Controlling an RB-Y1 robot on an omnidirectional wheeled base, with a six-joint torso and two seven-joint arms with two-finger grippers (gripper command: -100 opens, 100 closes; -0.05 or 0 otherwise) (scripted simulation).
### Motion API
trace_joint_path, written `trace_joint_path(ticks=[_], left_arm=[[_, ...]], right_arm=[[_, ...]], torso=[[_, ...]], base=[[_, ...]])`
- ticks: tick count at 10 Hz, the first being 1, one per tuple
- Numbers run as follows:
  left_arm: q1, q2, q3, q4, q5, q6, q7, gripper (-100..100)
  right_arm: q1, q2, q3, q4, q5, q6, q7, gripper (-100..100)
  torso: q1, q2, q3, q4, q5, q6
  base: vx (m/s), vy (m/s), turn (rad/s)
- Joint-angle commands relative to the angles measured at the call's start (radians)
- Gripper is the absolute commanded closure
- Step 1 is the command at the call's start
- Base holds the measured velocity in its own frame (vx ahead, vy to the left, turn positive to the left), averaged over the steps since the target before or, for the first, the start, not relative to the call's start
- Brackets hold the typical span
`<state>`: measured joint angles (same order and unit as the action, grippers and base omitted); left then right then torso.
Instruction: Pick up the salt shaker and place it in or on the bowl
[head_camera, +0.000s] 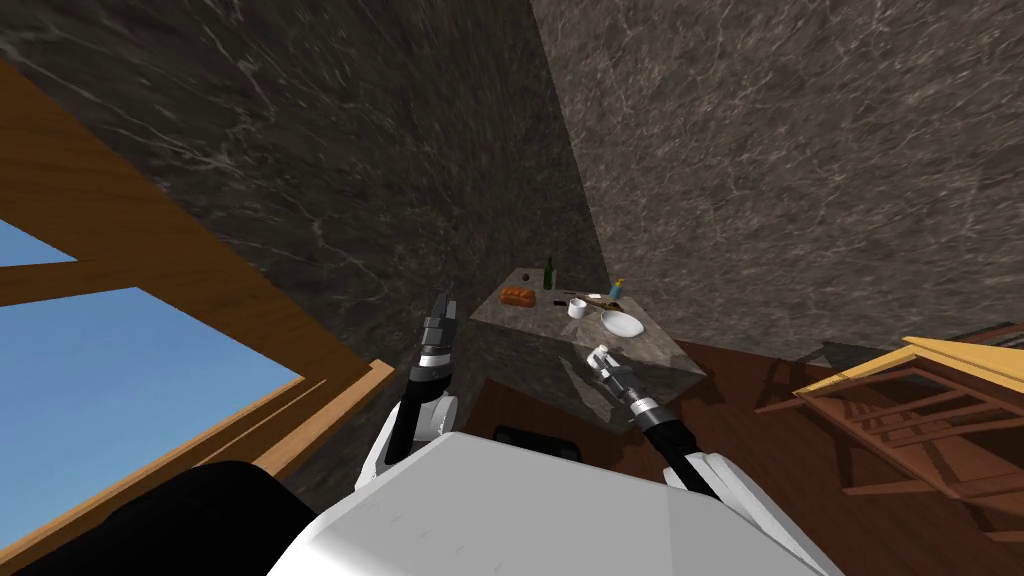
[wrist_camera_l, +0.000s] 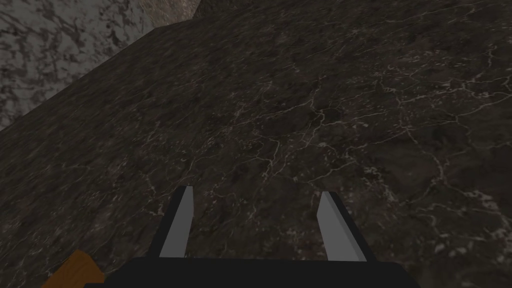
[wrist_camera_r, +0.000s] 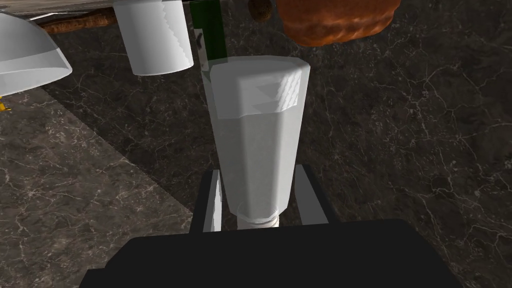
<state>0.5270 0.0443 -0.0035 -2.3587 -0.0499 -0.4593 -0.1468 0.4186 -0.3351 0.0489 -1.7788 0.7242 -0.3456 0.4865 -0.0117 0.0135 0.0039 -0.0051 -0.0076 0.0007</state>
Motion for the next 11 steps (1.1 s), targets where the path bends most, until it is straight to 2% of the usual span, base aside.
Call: trace_joint_path(ticks=[1, 3, 4, 7, 8, 11], left_arm=[[0.0, 0.0, 0.0, 0.0, 0.0, 0.0, 0.0, 0], [0.0, 0.0, 0.0, 0.0, 0.0, 0.0, 0.0, 0], [0.0, 0.0, 0.0, 0.0, 0.0, 0.0, 0.0, 0], [0.001, 0.0, 0.0, 0.0, 0.0, 0.0, 0.0, 0], [0.001, 0.0, 0.0, 0.0, 0.0, 0.0, 0.0, 0], [0.001, 0.0, 0.0, 0.0, 0.0, 0.0, 0.0, 0]], right_arm=[[0.005, -0.022, 0.002, -0.021, -0.009, 0.021, -0.037, 100], [0.0, -0.066, -0.002, -0.029, -0.014, 0.058, -0.077, 100], [-0.003, -0.08, -0.004, -0.029, -0.015, 0.07, -0.087, 100], [-0.022, -0.145, -0.016, -0.024, -0.014, 0.125, -0.127, 100], [-0.035, -0.183, -0.025, -0.021, -0.013, 0.156, -0.148, 100], [-0.057, -0.241, -0.042, -0.015, -0.009, 0.204, -0.179, 100]], torso=[[0.0, 0.0, 0.0, 0.0, 0.0, 0.0], [-0.001, -0.002, -0.001, 0.0, 0.0, 0.0], [0.0, -0.007, -0.003, -0.001, 0.001, 0.0], [0.0, -0.022, -0.012, -0.004, 0.001, -0.001], [0.001, -0.023, -0.013, -0.004, 0.001, -0.001], [-0.001, -0.029, -0.016, -0.005, 0.002, -0.001]], base=[[-0.175, -0.107, 0.098], [-0.107, -0.093, 0.102], [0.017, -0.076, 0.07], [0.104, -0.088, 0.097], [0.143, -0.122, 0.138], [0.174, -0.119, 0.094]])
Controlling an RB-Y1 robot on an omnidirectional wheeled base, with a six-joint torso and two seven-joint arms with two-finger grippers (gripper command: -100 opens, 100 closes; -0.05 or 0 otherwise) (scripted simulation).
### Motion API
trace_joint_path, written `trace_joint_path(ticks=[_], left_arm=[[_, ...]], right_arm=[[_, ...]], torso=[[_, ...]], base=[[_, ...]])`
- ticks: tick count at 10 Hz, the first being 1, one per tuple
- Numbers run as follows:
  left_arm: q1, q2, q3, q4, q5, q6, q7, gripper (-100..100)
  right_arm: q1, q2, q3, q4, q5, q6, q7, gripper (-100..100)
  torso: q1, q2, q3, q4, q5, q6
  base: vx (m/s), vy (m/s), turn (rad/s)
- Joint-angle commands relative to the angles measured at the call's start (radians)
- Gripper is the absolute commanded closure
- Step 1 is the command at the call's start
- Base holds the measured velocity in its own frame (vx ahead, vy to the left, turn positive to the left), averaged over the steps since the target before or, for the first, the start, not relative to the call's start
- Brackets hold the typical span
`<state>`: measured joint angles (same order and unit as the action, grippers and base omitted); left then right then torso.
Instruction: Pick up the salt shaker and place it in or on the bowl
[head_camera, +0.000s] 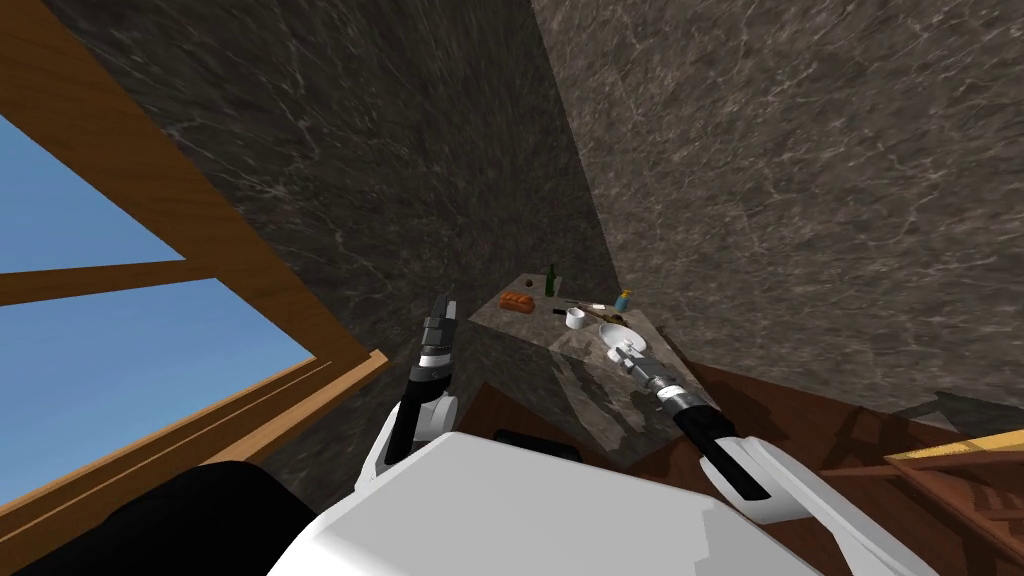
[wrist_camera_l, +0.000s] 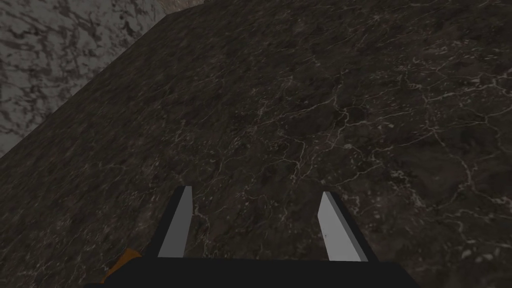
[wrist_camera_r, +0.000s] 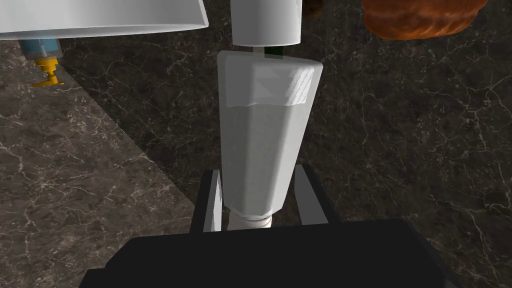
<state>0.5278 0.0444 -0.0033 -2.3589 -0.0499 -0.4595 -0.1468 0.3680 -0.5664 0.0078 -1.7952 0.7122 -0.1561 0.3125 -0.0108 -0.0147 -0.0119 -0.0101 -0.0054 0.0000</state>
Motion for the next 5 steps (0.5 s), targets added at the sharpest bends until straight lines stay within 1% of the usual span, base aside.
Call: trace_joint_path(ticks=[1, 2, 5], left_arm=[[0.0, 0.0, 0.0, 0.0, 0.0, 0.0, 0.0, 0], [0.0, 0.0, 0.0, 0.0, 0.0, 0.0, 0.0, 0], [0.0, 0.0, 0.0, 0.0, 0.0, 0.0, 0.0, 0]], right_arm=[[-0.014, -0.028, -0.006, 0.004, 0.005, 0.03, -0.014, 100], [-0.028, -0.06, -0.016, 0.007, 0.007, 0.057, -0.03, 100], [-0.05, -0.111, -0.031, 0.014, 0.012, 0.098, -0.052, 100]], torso=[[0.0, 0.0, 0.0, 0.0, 0.0, 0.0], [0.002, 0.002, 0.001, 0.0, 0.001, 0.0], [0.001, 0.001, 0.001, 0.001, 0.001, 0.001]], base=[[0.119, -0.087, 0.083], [0.137, -0.132, 0.122], [0.153, -0.119, 0.079]])
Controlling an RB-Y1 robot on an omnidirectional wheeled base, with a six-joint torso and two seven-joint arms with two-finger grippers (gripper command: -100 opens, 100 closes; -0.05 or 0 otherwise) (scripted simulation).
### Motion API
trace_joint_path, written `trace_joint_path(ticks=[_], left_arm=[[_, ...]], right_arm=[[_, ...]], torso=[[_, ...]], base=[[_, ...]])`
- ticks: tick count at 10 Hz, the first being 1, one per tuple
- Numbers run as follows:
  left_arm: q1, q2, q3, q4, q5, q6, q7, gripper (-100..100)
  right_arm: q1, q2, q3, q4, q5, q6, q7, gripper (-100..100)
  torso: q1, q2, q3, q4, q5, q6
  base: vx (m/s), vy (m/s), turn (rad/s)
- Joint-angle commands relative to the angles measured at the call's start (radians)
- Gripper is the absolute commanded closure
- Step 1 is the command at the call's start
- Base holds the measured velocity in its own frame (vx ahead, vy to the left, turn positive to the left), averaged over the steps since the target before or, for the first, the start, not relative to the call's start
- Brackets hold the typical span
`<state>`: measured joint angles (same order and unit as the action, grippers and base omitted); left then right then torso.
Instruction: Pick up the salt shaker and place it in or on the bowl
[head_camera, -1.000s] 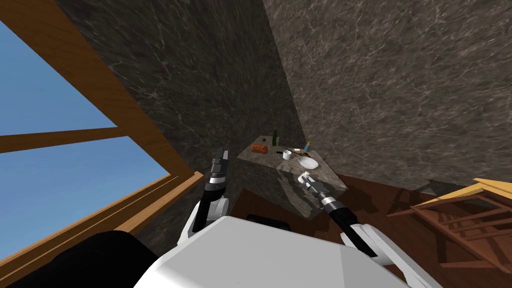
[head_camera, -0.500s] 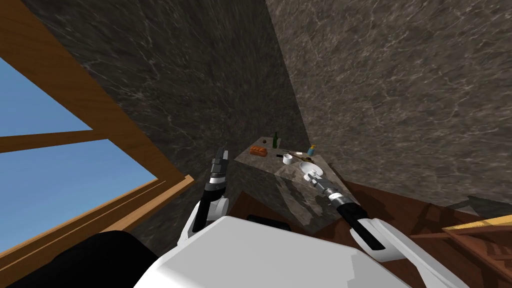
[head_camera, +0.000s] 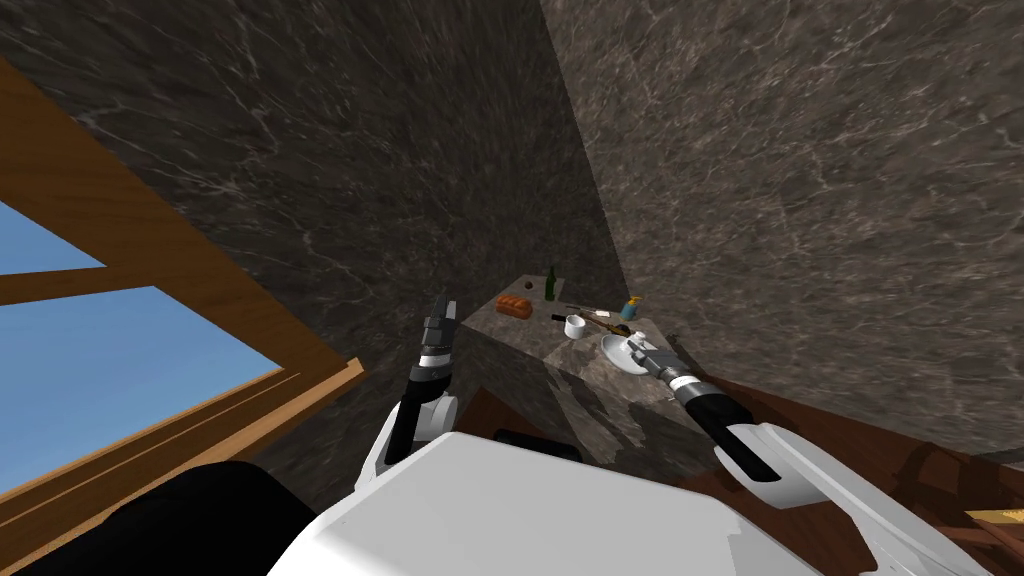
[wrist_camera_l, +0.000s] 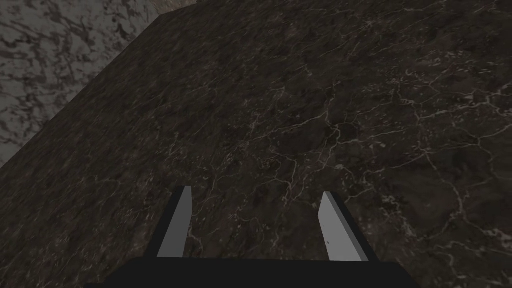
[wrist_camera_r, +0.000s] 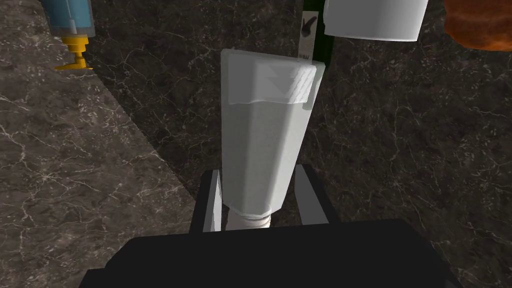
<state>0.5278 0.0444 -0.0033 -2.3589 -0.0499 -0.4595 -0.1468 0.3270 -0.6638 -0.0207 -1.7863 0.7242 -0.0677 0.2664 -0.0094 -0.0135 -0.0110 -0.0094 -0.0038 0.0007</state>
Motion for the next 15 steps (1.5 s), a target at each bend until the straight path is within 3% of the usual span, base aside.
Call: trace_joint_path(ticks=[1, 2, 6, 7, 8, 10, 11, 12, 13, 15], left_arm=[[0.0, 0.0, 0.0, 0.0, 0.0, 0.0, 0.0, 0], [0.0, 0.0, 0.0, 0.0, 0.0, 0.0, 0.0, 0], [0.0, 0.0, 0.0, 0.0, 0.0, 0.0, 0.0, 0], [0.0, 0.0, 0.0, 0.0, 0.0, 0.0, 0.0, 0], [0.0, 0.0, 0.0, 0.0, 0.0, 0.0, 0.0, 0], [0.0, 0.0, 0.0, 0.0, 0.0, 0.0, 0.0, 0], [0.0, 0.0, 0.0, 0.0, 0.0, 0.0, 0.0, 0], [0.0, 0.0, 0.0, 0.0, 0.0, 0.0, 0.0, 0], [0.0, 0.0, 0.0, 0.0, 0.0, 0.0, 0.0, 0], [0.0, 0.0, 0.0, 0.0, 0.0, 0.0, 0.0, 0]], right_arm=[[0.0, 0.0, 0.0, 0.0, 0.0, 0.0, 0.0, 100], [-0.003, -0.003, -0.003, 0.001, 0.0, 0.003, -0.001, -100], [-0.003, -0.003, -0.003, 0.001, 0.0, 0.003, -0.001, -100], [-0.003, -0.003, -0.003, 0.001, 0.0, 0.003, -0.001, 0], [-0.053, -0.023, 0.019, 0.051, -0.018, -0.047, 0.006, -100], [-0.096, -0.023, 0.019, 0.097, -0.018, -0.077, 0.006, -100], [-0.096, -0.023, 0.019, 0.126, -0.018, -0.077, 0.006, -100], [-0.144, -0.043, 0.042, 0.161, -0.036, -0.124, 0.013, -100], [-0.168, -0.043, 0.042, 0.189, -0.036, -0.151, 0.013, -100], [-0.189, -0.043, 0.042, 0.253, -0.036, -0.157, 0.013, -100]], torso=[[0.0, 0.0, 0.0, 0.0, 0.0, 0.0], [0.006, 0.007, 0.003, 0.0, 0.0, 0.0], [0.01, 0.012, 0.007, 0.002, 0.001, 0.0], [0.01, 0.012, 0.007, 0.002, 0.001, 0.0], [0.01, 0.012, 0.007, 0.002, 0.001, 0.0], [0.016, 0.012, 0.006, 0.002, 0.003, 0.0], [0.014, 0.012, 0.006, 0.002, 0.002, 0.0], [0.011, 0.012, 0.006, 0.002, 0.002, 0.0], [0.014, 0.012, 0.006, 0.002, 0.002, 0.001], [0.014, 0.012, 0.006, 0.002, 0.002, 0.0]], base=[[0.019, -0.02, 0.013], [0.0, 0.0, 0.0], [0.0, 0.0, 0.0], [0.0, 0.0, 0.0], [-0.002, 0.078, -0.189], [-0.003, 0.076, -0.051], [0.002, 0.012, 0.017], [0.001, 0.066, -0.162], [-0.005, 0.085, -0.132], [-0.004, 0.03, 0.008]])
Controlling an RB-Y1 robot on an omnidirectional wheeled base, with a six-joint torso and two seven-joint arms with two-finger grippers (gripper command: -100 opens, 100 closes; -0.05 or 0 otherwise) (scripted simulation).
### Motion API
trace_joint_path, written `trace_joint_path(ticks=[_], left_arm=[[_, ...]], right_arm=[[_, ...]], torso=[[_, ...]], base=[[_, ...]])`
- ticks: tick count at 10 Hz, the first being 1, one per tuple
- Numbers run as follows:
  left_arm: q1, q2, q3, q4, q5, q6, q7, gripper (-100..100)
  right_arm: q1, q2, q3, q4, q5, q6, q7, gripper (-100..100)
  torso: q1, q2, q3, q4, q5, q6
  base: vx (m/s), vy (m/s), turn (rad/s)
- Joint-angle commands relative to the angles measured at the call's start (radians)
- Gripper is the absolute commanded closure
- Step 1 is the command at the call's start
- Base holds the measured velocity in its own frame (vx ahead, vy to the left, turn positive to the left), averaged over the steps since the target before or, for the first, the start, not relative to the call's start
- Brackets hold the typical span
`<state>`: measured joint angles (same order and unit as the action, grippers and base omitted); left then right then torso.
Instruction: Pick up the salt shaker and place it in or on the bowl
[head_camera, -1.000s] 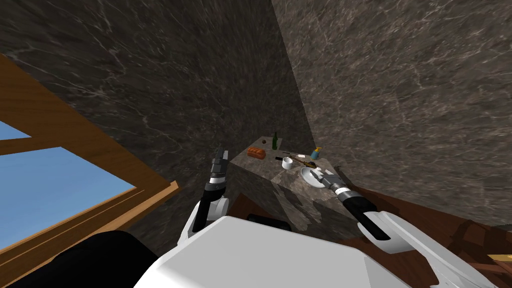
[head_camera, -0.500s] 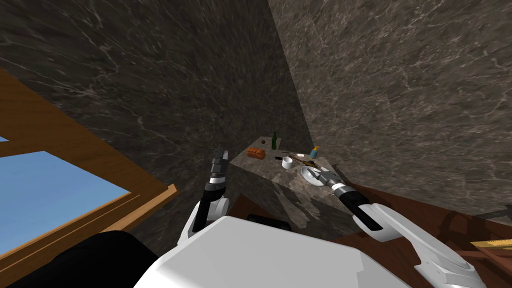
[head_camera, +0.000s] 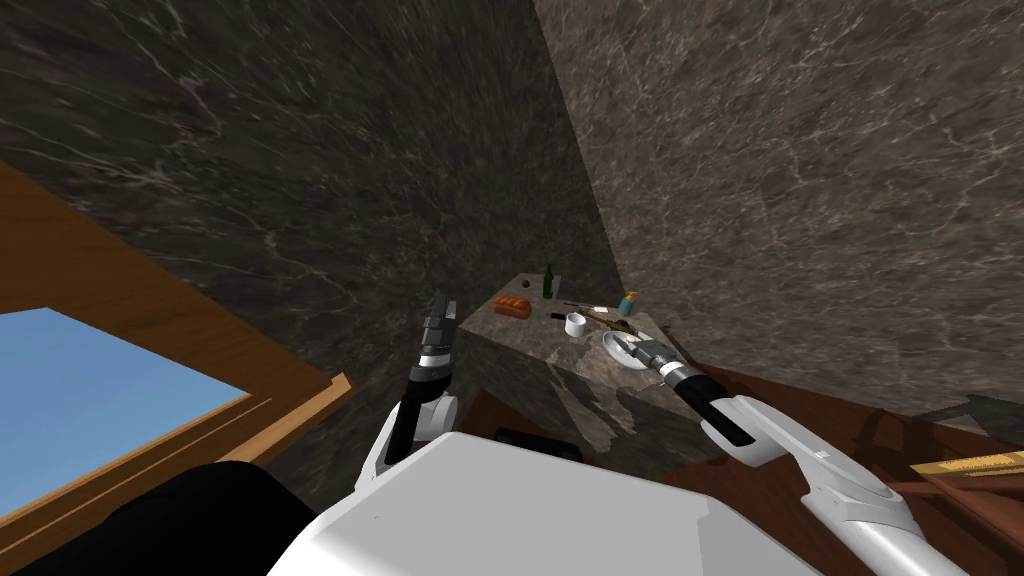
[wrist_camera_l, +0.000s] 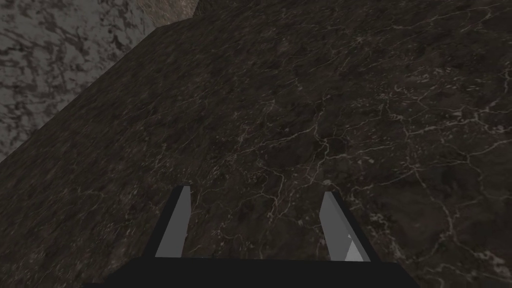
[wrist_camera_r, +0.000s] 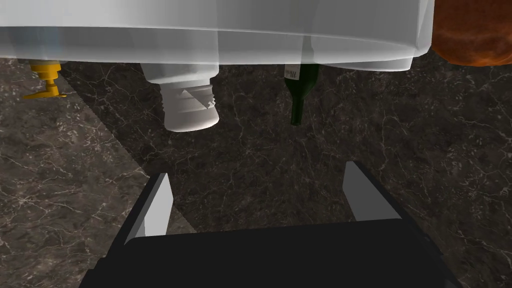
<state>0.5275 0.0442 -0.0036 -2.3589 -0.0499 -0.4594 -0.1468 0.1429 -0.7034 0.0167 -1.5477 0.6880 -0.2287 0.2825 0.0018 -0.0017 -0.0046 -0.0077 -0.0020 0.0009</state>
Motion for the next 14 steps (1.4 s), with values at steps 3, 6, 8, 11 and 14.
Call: trace_joint_path(ticks=[3, 6, 8, 11, 14], left_arm=[[0.0, 0.0, 0.0, 0.0, 0.0, 0.0, 0.0, 0], [0.0, 0.0, 0.0, 0.0, 0.0, 0.0, 0.0, 0], [0.0, 0.0, 0.0, 0.0, 0.0, 0.0, 0.0, 0], [0.0, 0.0, 0.0, 0.0, 0.0, 0.0, 0.0, 0], [0.0, 0.0, 0.0, 0.0, 0.0, 0.0, 0.0, 0]], right_arm=[[-0.098, -0.024, 0.027, 0.114, -0.018, -0.075, 0.005, -100], [-0.176, -0.045, 0.049, 0.203, -0.036, -0.144, 0.012, -100], [-0.191, -0.045, 0.049, 0.261, -0.036, -0.155, 0.012, -100], [-0.271, -0.065, 0.071, 0.347, -0.055, -0.224, 0.019, -100], [-0.334, -0.085, 0.094, 0.449, -0.073, -0.286, 0.027, -100]], torso=[[0.004, 0.0, 0.0, 0.0, 0.001, 0.0], [0.003, 0.001, 0.0, 0.0, 0.0, 0.001], [0.003, 0.0, 0.0, 0.0, 0.001, 0.0], [0.002, 0.0, 0.0, 0.0, 0.0, 0.001], [0.0, 0.0, 0.0, 0.0, 0.0, 0.0]], base=[[-0.004, 0.07, -0.098], [-0.008, 0.056, -0.093], [-0.005, 0.031, 0.007], [-0.008, 0.046, -0.11], [-0.006, 0.047, -0.042]])
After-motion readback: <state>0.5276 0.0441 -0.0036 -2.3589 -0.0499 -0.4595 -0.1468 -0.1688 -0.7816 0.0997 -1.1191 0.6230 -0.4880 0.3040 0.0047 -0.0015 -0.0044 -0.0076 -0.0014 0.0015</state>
